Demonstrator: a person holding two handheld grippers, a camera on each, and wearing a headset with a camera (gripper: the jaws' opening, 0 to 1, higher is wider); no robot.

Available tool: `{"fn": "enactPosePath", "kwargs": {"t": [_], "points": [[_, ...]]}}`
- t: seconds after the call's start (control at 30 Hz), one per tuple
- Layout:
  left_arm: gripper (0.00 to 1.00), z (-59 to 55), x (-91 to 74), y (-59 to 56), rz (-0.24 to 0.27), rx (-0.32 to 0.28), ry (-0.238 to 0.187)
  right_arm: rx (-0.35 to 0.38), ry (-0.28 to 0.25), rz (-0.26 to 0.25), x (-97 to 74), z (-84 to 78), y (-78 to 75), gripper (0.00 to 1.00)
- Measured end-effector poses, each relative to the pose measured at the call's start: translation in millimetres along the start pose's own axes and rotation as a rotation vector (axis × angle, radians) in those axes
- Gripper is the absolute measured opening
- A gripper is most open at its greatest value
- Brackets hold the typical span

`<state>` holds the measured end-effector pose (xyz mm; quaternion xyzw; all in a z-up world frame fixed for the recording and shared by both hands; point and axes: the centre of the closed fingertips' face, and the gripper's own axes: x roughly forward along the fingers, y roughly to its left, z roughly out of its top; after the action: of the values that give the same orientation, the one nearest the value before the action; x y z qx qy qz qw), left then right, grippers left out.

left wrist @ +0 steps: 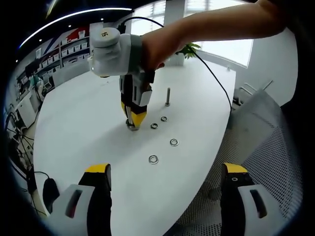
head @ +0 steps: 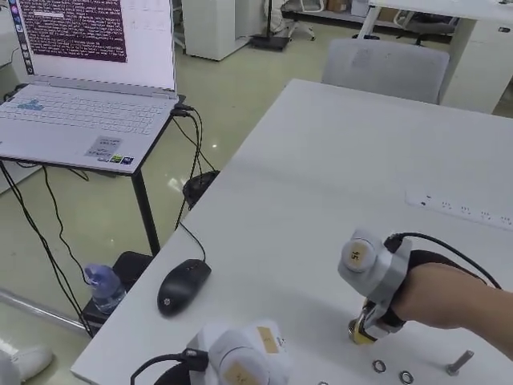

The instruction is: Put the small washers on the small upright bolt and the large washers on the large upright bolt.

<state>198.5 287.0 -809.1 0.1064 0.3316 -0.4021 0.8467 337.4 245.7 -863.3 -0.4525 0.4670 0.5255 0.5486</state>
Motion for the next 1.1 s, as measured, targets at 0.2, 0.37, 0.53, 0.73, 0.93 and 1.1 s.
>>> {"fn": "enactPosePath", "kwargs": {"t": [0.2, 0.37, 0.53, 0.73, 0.93, 1.1], "points": [[0.92, 2.0, -0.1, -0.5, -0.002, 0.004, -0.002, -0.012, -0.003, -0.007, 0.3, 0.2, -0.7, 0.24], [0.91, 2.1, -0.7, -1.9, -0.007, 0.004, 0.000, -0.012, -0.007, -0.006, 0.4, 0.0, -1.1, 0.24], [0.91, 3.5, -1.8, -2.3, -0.004, 0.003, -0.008, -0.013, -0.017, -0.001, -1.6, 0.4, -0.6, 0.25], [0.91, 2.6, -1.7, -3.4, -0.004, 0.005, -0.005, -0.018, -0.055, -0.007, -9.8, 4.0, -3.3, 0.29], [0.91, 3.0, -2.1, -5.2, -0.008, 0.008, -0.004, -0.036, -0.072, -0.009, -21.6, 6.5, -3.5, 0.30], [0.91, 4.0, -2.9, -6.6, -0.009, 0.014, -0.002, -0.038, -0.085, -0.013, -30.1, 5.2, -2.9, 0.30]]}}
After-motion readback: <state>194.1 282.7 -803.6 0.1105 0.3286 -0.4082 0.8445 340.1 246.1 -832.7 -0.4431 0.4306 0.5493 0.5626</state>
